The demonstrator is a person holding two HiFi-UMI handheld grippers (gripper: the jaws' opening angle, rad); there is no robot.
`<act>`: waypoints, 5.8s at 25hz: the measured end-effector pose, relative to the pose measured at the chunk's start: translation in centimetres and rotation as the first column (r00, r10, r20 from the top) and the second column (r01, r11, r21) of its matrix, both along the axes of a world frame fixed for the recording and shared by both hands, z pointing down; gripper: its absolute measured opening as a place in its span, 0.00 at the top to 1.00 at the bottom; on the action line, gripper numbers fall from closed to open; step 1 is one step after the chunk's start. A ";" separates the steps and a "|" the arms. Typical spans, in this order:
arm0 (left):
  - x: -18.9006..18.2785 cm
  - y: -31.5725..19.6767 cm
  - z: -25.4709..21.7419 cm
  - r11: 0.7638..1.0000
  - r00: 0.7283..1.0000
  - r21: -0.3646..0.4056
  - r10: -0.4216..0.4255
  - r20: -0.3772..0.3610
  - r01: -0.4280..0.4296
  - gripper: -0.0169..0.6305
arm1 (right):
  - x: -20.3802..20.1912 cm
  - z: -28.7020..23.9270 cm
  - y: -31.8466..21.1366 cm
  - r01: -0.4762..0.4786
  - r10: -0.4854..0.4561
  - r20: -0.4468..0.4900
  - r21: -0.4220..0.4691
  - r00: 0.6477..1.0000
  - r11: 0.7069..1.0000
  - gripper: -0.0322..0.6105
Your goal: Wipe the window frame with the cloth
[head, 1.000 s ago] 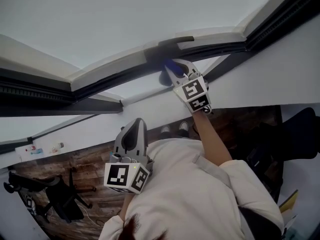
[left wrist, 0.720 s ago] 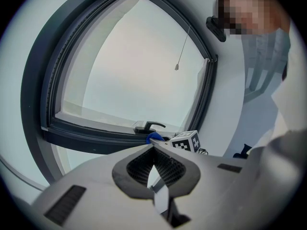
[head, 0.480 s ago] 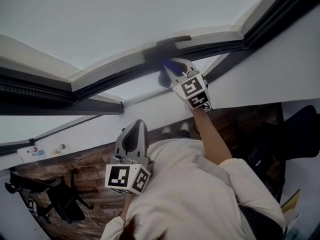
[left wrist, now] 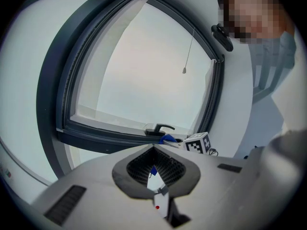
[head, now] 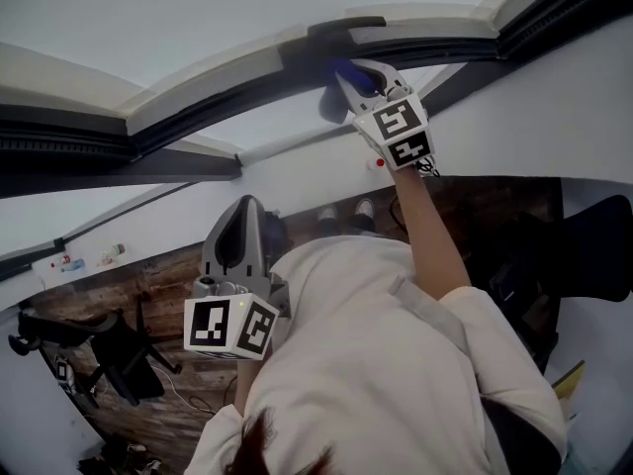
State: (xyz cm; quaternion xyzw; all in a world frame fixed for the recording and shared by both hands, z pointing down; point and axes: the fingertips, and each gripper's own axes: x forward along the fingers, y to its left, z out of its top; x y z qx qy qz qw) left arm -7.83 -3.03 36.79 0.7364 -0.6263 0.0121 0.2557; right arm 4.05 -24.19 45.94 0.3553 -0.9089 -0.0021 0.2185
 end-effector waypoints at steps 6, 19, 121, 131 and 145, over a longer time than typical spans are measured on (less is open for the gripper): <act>-2.1 0.1 0.6 0.998 0.998 -0.028 -0.063 0.019 0.063 0.97 | 0.6 0.1 -0.2 -0.005 0.005 0.003 -0.012 1.000 1.000 0.88; -0.8 -0.8 0.7 0.999 0.999 -0.026 -0.036 0.006 0.036 0.97 | 3.0 -0.1 -1.0 -0.043 0.043 0.002 -0.012 0.999 0.999 0.88; 10.6 -0.4 0.5 0.998 0.999 0.043 -0.041 -0.025 0.042 0.97 | 18.3 0.0 -5.6 -0.136 0.136 -0.030 0.011 0.990 0.991 0.88; 11.0 -0.5 0.1 0.998 0.999 0.049 -0.035 -0.017 0.036 0.96 | 19.5 -0.1 -5.9 -0.145 0.145 -0.032 0.006 0.989 0.989 0.88; 11.6 -1.3 -0.1 0.998 1.000 0.059 -0.023 -0.012 0.023 0.97 | 20.7 -0.1 -6.4 -0.157 0.157 -0.027 0.005 0.987 0.988 0.88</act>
